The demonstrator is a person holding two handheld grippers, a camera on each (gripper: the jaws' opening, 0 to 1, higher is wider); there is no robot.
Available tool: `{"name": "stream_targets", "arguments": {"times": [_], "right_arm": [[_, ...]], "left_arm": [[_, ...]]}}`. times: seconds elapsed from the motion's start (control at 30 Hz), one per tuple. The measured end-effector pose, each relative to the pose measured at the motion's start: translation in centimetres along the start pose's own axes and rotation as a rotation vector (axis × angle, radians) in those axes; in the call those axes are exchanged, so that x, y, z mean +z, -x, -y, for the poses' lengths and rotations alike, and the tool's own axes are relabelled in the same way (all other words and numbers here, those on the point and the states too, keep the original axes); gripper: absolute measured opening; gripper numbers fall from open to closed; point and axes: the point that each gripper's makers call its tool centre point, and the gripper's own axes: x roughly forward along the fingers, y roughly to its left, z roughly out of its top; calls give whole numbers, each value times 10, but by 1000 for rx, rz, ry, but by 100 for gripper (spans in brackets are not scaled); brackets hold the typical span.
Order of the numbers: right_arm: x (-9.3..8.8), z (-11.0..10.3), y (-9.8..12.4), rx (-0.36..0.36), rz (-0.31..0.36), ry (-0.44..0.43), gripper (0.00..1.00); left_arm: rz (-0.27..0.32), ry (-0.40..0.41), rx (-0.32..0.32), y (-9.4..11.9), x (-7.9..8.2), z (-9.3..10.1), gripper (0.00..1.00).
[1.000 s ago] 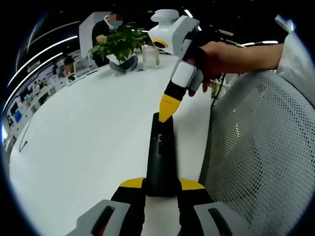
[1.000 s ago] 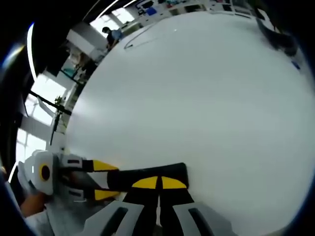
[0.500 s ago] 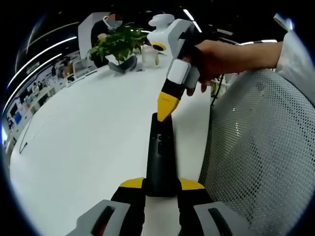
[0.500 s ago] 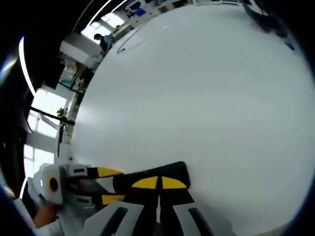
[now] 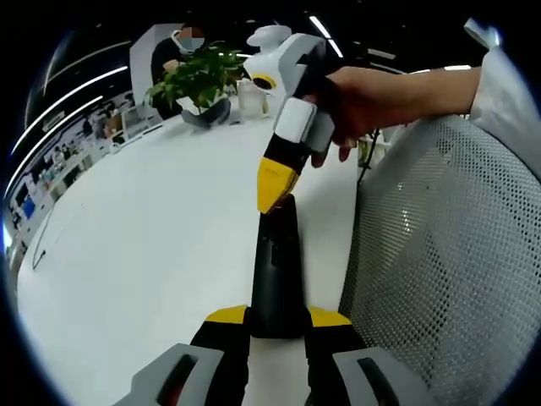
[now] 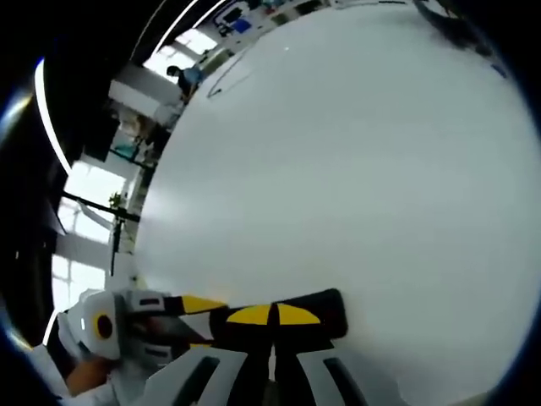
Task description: Press the specified remote control buttons in sequence, fully releasing each button before pressing the next.
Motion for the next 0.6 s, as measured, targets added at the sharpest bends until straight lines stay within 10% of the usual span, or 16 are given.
{"name": "stream_targets", "arguments": {"times": [0.6], "right_arm": [[-3, 2, -3, -8, -1, 3, 0]], "left_arm": [[3, 11, -1, -1, 0, -1, 24]]}}
